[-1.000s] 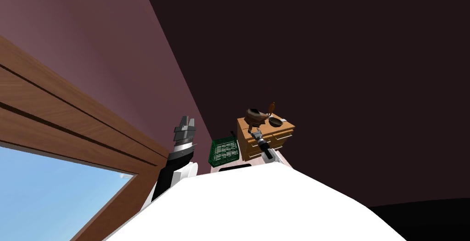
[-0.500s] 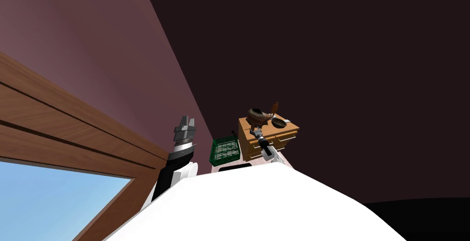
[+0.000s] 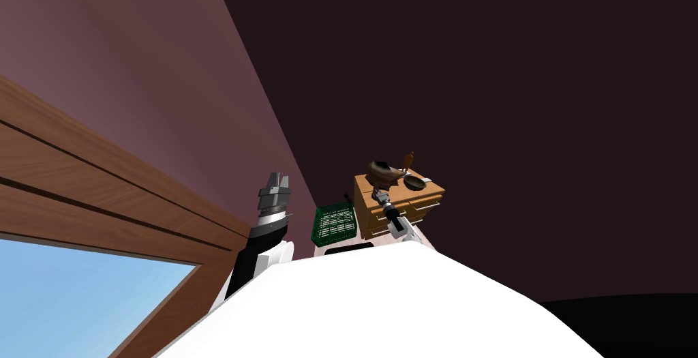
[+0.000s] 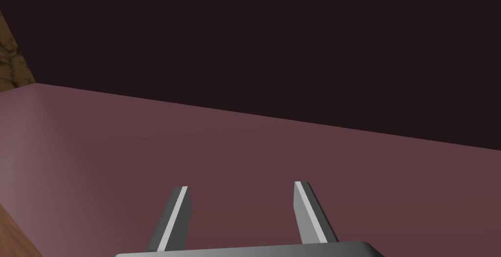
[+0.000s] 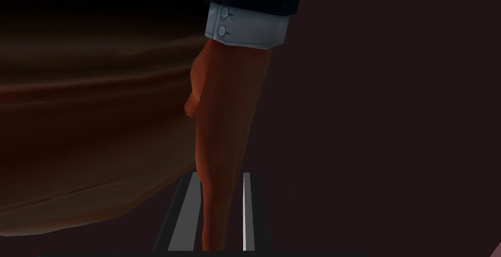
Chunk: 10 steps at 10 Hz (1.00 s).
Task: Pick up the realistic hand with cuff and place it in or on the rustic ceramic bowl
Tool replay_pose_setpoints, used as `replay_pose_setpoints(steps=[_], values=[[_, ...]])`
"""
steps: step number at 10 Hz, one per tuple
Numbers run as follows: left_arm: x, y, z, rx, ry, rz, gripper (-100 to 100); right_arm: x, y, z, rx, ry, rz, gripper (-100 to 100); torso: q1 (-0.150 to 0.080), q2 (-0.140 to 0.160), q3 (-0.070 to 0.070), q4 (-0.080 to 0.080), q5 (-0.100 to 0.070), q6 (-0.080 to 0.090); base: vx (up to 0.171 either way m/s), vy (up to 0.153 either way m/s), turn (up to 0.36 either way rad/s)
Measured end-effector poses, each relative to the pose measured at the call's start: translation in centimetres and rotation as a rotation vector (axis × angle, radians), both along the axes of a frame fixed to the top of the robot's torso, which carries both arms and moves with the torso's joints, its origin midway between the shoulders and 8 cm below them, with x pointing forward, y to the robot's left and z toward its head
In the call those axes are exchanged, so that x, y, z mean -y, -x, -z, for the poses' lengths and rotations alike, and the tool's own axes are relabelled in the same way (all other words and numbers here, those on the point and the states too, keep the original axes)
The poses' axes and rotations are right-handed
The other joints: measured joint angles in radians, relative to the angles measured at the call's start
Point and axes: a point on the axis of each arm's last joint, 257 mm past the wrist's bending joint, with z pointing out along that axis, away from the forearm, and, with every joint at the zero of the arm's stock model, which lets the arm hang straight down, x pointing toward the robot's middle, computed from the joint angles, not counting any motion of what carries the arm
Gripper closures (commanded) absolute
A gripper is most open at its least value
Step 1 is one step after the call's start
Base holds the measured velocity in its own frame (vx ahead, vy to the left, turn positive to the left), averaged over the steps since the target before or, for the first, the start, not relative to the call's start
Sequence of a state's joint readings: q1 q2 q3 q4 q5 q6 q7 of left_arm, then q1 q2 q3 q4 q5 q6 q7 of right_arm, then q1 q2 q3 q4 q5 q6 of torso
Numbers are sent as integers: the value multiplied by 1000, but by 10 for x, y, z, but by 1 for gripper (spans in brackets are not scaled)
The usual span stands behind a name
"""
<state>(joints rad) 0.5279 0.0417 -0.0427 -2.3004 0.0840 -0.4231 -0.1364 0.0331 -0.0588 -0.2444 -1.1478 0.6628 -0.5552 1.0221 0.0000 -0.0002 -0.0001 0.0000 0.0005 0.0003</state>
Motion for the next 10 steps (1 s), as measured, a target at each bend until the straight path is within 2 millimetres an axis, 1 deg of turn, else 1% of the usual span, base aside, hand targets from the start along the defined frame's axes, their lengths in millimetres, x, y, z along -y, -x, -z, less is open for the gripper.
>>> replay_pose_setpoints(steps=[1,2,4,5,6,8,9,10], values=[[0,0,0,0,0,0,0,0,0,0,0,0,0,0,0,0,0,0,0,0,0,0,0],[0,0,0,0,0,0,0,0,0,0,0,0,0,100,0,0,0,0,0,0,2,-17,-74],[0,0,0,0,0,0,0,-6,10,2,3,2,-12,100,-3,2,0,-2,-1,2,-1,-13,-46],[0,0,0,0,0,0,0,-7,10,2,2,2,-13,0,-3,1,-1,-2,-1,2,0,0,0],[0,0,0,0,0,0,0,-6,10,2,2,2,-13,100,-2,1,-1,-2,-1,2,-112,13,69],[0,0,0,0,0,0,0,7,16,0,9,74,-18,100,-6,14,3,-7,-4,7,-170,-21,70],[0,0,0,0,0,0,0,19,19,3,3,111,-20,100,-10,14,3,-9,-5,9,-90,-20,-19],[0,0,0,0,0,0,0,25,23,4,-6,128,-18,100,-10,11,1,-9,-5,9,-53,-18,40]])
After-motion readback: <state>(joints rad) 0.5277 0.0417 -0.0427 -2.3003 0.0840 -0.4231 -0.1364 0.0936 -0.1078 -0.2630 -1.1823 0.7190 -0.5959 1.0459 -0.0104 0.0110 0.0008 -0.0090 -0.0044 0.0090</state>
